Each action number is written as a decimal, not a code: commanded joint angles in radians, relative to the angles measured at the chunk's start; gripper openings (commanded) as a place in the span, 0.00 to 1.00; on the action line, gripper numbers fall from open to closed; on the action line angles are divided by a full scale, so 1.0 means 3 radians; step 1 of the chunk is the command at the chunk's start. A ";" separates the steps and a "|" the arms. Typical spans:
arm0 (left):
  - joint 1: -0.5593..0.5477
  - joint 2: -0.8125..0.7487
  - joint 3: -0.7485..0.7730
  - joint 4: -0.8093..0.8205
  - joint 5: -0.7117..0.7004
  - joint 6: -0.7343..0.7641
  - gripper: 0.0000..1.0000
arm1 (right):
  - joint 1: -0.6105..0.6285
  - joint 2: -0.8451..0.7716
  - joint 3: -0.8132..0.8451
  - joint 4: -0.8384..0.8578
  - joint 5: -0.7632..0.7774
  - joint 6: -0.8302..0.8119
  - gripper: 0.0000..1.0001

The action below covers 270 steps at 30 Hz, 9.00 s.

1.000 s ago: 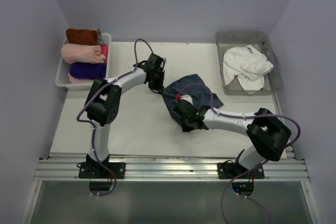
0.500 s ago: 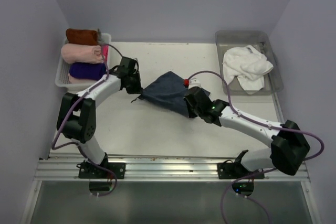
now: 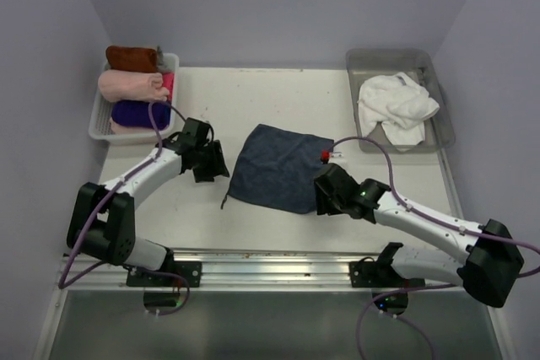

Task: Roll the towels
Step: Flatten the towel, then fold the towel

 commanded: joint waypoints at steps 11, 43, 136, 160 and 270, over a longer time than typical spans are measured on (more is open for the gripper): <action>-0.0475 -0.0172 -0.0339 0.0300 -0.0084 -0.0017 0.70 | -0.0498 -0.0144 -0.0411 0.0661 -0.0817 0.1208 0.62; -0.0481 0.0253 -0.0360 0.0531 -0.0166 -0.0130 0.03 | -0.0554 0.0224 -0.0606 0.0901 -0.0454 0.1208 0.04; 0.0516 0.1234 0.1957 0.0418 -0.0151 -0.0048 0.00 | -0.1419 0.2724 0.3025 0.0559 -0.0305 -0.0694 0.00; 0.0501 0.0171 0.0178 0.0479 0.0319 0.0280 0.00 | -0.1005 0.1308 0.0903 0.0732 -0.0710 -0.0193 0.00; -0.0869 0.0058 -0.0109 0.0531 0.0417 -0.0048 0.47 | 0.0141 0.1512 0.0473 0.1080 -0.0550 0.0221 0.09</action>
